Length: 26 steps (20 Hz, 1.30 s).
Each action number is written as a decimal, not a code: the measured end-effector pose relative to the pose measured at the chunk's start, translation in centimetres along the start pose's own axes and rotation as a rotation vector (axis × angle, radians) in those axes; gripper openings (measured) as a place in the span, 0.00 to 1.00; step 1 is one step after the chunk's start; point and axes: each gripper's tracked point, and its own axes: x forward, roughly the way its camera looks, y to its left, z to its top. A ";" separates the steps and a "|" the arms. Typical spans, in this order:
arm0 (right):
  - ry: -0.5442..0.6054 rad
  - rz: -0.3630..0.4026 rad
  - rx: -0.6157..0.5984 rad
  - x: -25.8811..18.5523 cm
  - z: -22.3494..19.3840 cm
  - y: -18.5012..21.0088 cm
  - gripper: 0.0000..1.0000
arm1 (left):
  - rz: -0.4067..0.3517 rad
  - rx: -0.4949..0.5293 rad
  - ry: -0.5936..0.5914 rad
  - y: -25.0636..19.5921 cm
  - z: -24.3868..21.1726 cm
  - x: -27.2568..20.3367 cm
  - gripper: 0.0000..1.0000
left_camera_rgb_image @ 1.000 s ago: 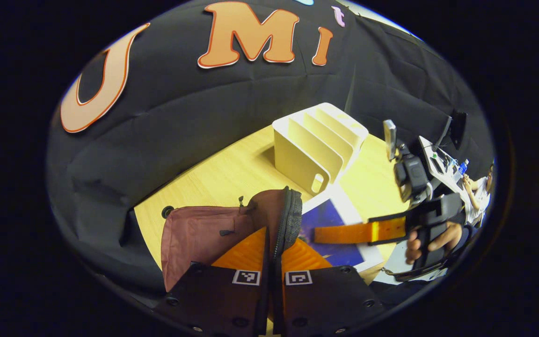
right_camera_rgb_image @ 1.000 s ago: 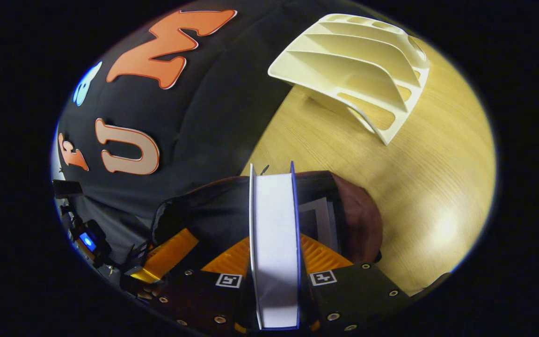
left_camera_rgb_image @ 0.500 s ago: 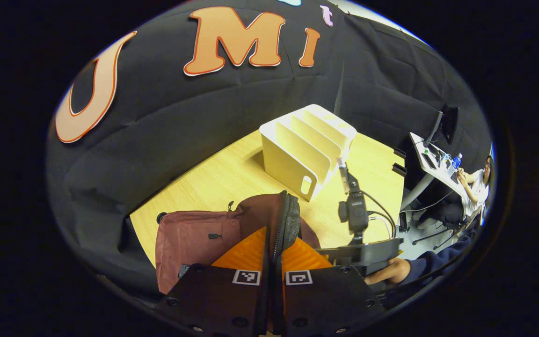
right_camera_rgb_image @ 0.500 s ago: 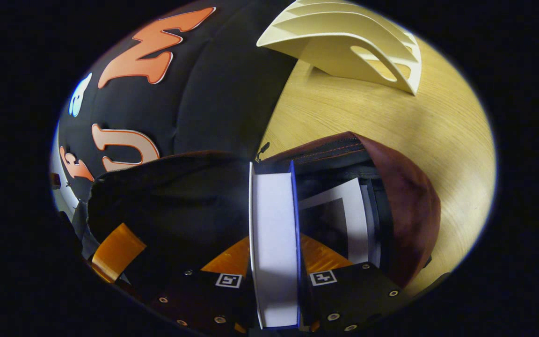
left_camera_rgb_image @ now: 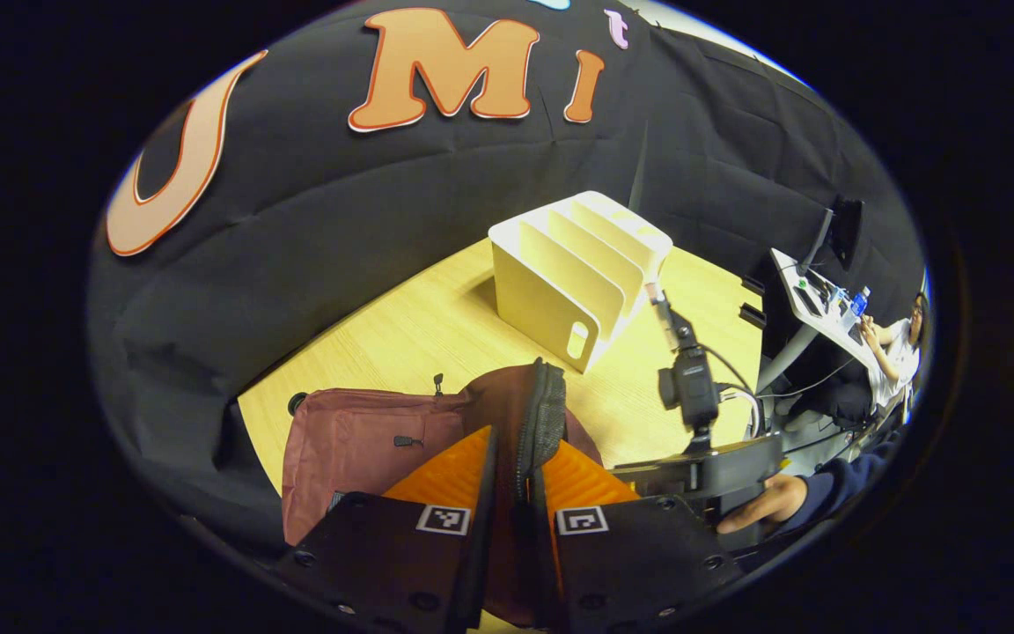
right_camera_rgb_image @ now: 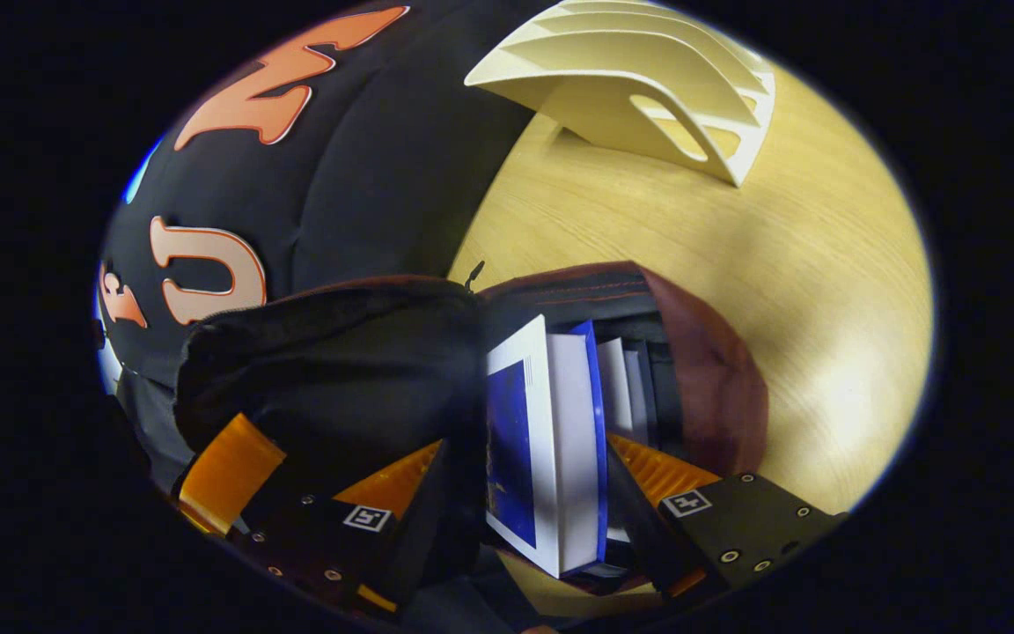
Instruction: Open the schoolbag, grab two books from the bookshelf and put them into the schoolbag.
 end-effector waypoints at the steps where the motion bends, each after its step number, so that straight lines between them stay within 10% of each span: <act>1: -0.007 -0.011 -0.016 -0.6 0.5 -0.1 0.96 | 0.005 -0.008 0.004 -0.3 -0.5 0.2 0.27; 7: -0.043 0.009 -0.108 -5.0 5.5 -0.9 0.97 | 0.050 -0.037 0.028 -2.2 -0.9 1.8 0.40; 11: -0.048 0.004 -0.191 -8.5 10.5 -2.7 0.97 | 0.109 -0.098 0.049 -4.4 -1.5 4.0 0.88; 26: -0.167 -0.015 -0.645 -22.2 27.7 -7.7 0.97 | 0.447 -0.325 -0.219 -15.0 11.0 4.6 0.97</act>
